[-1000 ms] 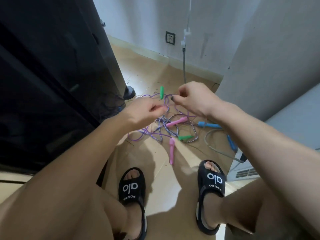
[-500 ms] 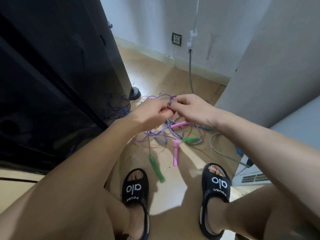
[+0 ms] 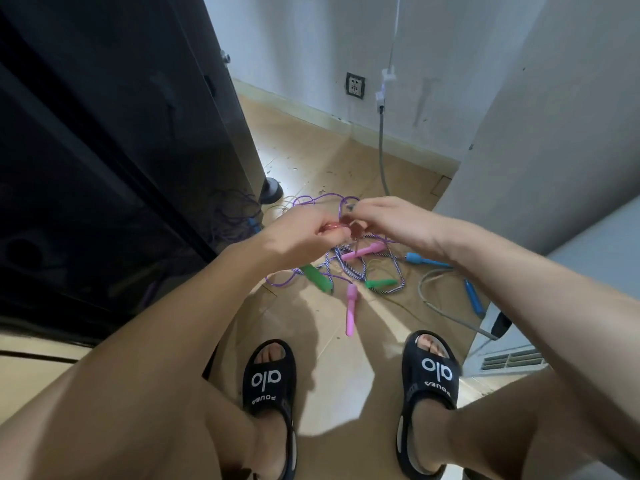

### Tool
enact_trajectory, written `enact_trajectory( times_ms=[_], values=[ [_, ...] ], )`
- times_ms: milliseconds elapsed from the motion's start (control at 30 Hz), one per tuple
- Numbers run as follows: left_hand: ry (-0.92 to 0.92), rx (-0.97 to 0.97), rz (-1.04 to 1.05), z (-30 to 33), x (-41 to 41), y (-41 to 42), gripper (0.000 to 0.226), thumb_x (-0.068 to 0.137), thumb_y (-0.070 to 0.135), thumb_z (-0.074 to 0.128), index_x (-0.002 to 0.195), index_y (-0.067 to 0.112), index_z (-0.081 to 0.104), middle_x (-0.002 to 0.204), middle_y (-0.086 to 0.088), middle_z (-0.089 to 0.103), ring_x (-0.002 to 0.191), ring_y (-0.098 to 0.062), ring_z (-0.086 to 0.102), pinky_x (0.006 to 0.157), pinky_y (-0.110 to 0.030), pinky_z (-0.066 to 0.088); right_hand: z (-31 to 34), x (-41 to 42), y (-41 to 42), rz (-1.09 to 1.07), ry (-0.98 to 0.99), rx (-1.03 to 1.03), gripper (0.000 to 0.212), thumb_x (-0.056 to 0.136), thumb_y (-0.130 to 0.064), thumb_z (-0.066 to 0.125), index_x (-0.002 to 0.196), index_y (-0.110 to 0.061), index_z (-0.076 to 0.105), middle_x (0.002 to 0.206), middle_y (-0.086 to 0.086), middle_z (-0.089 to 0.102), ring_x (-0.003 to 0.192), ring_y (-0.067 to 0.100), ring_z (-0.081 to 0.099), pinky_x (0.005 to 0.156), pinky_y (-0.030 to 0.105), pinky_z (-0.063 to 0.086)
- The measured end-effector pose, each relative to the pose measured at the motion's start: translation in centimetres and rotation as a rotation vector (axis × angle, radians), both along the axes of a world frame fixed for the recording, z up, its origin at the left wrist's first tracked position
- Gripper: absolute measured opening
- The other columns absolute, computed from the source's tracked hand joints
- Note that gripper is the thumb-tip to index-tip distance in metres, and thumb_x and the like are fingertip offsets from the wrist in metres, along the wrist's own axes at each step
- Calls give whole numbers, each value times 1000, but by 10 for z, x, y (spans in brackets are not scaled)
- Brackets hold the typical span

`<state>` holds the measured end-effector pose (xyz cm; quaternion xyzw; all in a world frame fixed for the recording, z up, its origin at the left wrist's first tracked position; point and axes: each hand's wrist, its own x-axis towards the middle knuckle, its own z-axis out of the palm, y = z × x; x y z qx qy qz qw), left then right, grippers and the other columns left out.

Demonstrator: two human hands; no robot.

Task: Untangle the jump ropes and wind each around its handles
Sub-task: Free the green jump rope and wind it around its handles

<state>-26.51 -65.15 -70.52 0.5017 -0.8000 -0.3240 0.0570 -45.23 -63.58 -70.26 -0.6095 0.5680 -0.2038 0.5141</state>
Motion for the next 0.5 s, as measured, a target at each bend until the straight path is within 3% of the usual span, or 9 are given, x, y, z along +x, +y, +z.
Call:
enact_trajectory(
  times_ms=[67, 200, 267, 400, 500],
  values=[
    [25, -20, 0, 3, -2, 0, 41, 97, 25, 53, 57, 34, 53, 48, 15, 40, 49, -5, 37, 48, -20, 28, -4, 9, 2, 50, -14, -9, 32, 97, -30, 55, 66, -23, 62, 73, 0, 63, 74, 13, 56, 79, 30, 45],
    [48, -1, 13, 0, 7, -4, 47, 97, 35, 59, 60, 23, 33, 51, 11, 32, 49, -7, 30, 47, -22, 23, -7, -3, -3, 18, 0, -7, 30, 96, -27, 60, 68, -16, 60, 62, 0, 54, 64, 19, 56, 64, 28, 48],
    [22, 1, -11, -2, 15, -7, 50, 96, 44, 60, 63, 21, 30, 56, 10, 31, 53, -9, 28, 52, -27, 24, -5, -15, -6, 32, 127, -55, 32, 95, -32, 60, 67, -16, 57, 56, -7, 52, 55, 11, 52, 58, 23, 43],
    [34, 27, -41, -5, 28, -15, 47, 98, 46, 58, 69, 11, 45, 58, 11, 38, 54, -9, 35, 54, -27, 31, -9, -43, -14, 75, 343, -101, 35, 93, -36, 61, 70, -11, 54, 60, -7, 45, 59, 10, 40, 61, 27, 34],
    [-19, 91, -82, -7, 27, -16, 38, 100, 43, 54, 69, 22, 57, 59, 7, 42, 53, -13, 41, 55, -28, 39, -13, -57, -17, 126, 467, -100, 38, 93, -42, 59, 67, -15, 51, 59, -6, 40, 60, 14, 36, 62, 33, 32]
  ],
)
